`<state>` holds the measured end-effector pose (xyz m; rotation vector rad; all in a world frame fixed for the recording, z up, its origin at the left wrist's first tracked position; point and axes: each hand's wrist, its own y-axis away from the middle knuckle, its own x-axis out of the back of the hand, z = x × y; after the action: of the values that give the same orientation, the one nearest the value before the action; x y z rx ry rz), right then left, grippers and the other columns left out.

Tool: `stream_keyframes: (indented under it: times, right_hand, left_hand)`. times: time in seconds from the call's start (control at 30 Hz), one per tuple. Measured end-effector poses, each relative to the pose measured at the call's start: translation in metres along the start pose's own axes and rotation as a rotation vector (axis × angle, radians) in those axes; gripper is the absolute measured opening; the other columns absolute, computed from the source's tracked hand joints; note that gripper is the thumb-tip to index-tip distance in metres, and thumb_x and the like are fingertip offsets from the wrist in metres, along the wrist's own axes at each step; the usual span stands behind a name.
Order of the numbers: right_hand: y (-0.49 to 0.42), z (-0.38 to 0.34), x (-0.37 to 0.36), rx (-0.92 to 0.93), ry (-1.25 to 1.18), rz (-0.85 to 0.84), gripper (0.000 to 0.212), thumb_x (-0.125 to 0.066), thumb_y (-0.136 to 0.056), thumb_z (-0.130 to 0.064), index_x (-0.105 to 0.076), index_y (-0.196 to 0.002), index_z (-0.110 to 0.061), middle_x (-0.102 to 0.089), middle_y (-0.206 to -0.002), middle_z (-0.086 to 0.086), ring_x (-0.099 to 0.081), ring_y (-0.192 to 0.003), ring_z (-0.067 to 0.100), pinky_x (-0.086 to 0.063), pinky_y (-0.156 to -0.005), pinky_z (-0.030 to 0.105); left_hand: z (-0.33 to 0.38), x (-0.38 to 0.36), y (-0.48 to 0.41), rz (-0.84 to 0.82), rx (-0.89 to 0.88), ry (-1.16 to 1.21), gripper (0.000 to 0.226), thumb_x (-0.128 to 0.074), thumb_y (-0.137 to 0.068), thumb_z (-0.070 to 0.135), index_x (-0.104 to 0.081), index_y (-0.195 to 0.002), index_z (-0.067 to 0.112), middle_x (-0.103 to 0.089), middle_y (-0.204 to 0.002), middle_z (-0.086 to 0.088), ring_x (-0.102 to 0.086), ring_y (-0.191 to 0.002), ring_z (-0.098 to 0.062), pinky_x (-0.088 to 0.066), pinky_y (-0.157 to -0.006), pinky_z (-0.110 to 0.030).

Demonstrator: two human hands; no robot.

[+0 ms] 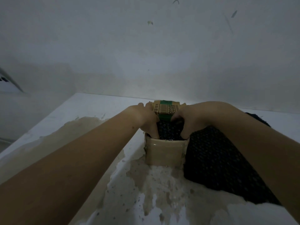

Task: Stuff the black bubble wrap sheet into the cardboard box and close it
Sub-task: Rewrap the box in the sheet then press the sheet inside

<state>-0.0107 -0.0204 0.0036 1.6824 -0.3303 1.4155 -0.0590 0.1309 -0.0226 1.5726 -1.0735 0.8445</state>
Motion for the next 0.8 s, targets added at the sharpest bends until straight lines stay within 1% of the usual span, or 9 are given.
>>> stream_keyframes:
  times: [0.1,0.2,0.33,0.4,0.47,0.53,0.6,0.7,0.8]
  right_hand:
    - [-0.004,-0.009,-0.002,-0.038,0.092,0.057,0.067,-0.075,-0.073,-0.034,-0.053,-0.136,-0.023,-0.059,-0.127,0.004,-0.057,-0.106,0.021,-0.052,-0.088,0.033]
    - [-0.014,-0.017,-0.008,-0.074,0.161,0.064,0.056,-0.077,-0.075,-0.03,-0.058,-0.126,-0.017,-0.059,-0.115,0.006,-0.057,-0.101,0.024,-0.053,-0.083,0.032]
    - [-0.02,-0.02,-0.02,-0.103,0.105,0.232,0.026,-0.058,-0.087,-0.007,-0.057,-0.112,-0.012,-0.052,-0.106,0.01,-0.046,-0.083,0.025,-0.049,-0.078,0.038]
    - [-0.017,-0.019,-0.023,-0.109,0.084,0.253,0.03,-0.057,-0.087,-0.005,-0.058,-0.116,-0.011,-0.052,-0.103,0.01,-0.047,-0.077,0.023,-0.049,-0.075,0.037]
    - [-0.013,-0.015,-0.021,-0.094,0.047,0.187,0.041,-0.068,-0.083,-0.012,-0.058,-0.122,-0.011,-0.058,-0.105,0.009,-0.054,-0.083,0.024,-0.051,-0.074,0.036]
    - [-0.008,-0.009,-0.018,-0.063,-0.038,0.111,0.056,-0.074,-0.078,-0.023,-0.055,-0.131,-0.013,-0.062,-0.114,0.008,-0.059,-0.094,0.024,-0.054,-0.08,0.034]
    - [-0.001,-0.003,-0.014,-0.037,-0.188,0.097,0.062,-0.069,-0.078,-0.029,-0.052,-0.137,-0.019,-0.06,-0.123,0.003,-0.058,-0.104,0.021,-0.052,-0.091,0.035]
    - [0.016,0.004,-0.013,0.018,-0.325,0.25,0.057,-0.066,-0.08,-0.033,-0.052,-0.134,-0.024,-0.059,-0.124,0.0,-0.058,-0.103,0.017,-0.052,-0.088,0.031]
    - [0.039,0.012,-0.029,0.048,-0.396,0.441,0.063,-0.064,-0.078,-0.05,-0.044,-0.135,-0.033,-0.057,-0.122,-0.005,-0.058,-0.091,0.009,-0.051,-0.075,0.028]
  left_hand:
    - [-0.003,-0.002,-0.001,0.02,-0.021,0.011,0.069,-0.063,-0.077,0.065,-0.05,-0.138,0.036,-0.014,-0.154,-0.01,-0.027,-0.13,-0.032,-0.038,-0.093,-0.04]
    - [-0.006,-0.005,-0.002,0.039,-0.039,0.044,0.07,-0.065,-0.077,0.064,-0.05,-0.139,0.035,-0.012,-0.153,-0.008,-0.025,-0.132,-0.032,-0.039,-0.098,-0.043]
    - [-0.007,-0.01,-0.004,0.073,-0.062,0.076,0.064,-0.067,-0.076,0.059,-0.055,-0.134,0.033,-0.011,-0.153,-0.008,-0.023,-0.132,-0.031,-0.039,-0.094,-0.043]
    - [-0.009,-0.01,-0.005,0.098,-0.088,0.099,0.063,-0.069,-0.074,0.056,-0.057,-0.132,0.033,-0.011,-0.154,-0.007,-0.023,-0.132,-0.032,-0.038,-0.093,-0.043]
    - [-0.015,-0.007,-0.004,0.104,-0.122,0.142,0.066,-0.072,-0.071,0.053,-0.055,-0.133,0.038,-0.012,-0.154,-0.005,-0.022,-0.133,-0.033,-0.038,-0.098,-0.046]
    - [-0.027,0.0,0.002,0.084,-0.149,0.244,0.075,-0.074,-0.067,0.051,-0.05,-0.137,0.042,-0.015,-0.156,-0.002,-0.023,-0.137,-0.031,-0.035,-0.105,-0.047]
    - [-0.04,0.006,0.012,0.076,-0.147,0.453,0.079,-0.07,-0.061,0.053,-0.049,-0.137,0.042,-0.022,-0.154,0.003,-0.027,-0.14,-0.026,-0.033,-0.105,-0.041]
    - [-0.044,0.0,0.029,0.16,-0.205,0.616,0.074,-0.062,-0.063,0.058,-0.052,-0.134,0.037,-0.033,-0.147,0.01,-0.035,-0.134,-0.016,-0.031,-0.098,-0.032]
    - [-0.035,-0.023,0.045,0.19,-0.238,0.505,0.08,-0.065,-0.064,0.064,-0.05,-0.136,0.031,-0.028,-0.154,0.007,-0.033,-0.136,-0.019,-0.035,-0.107,-0.04]
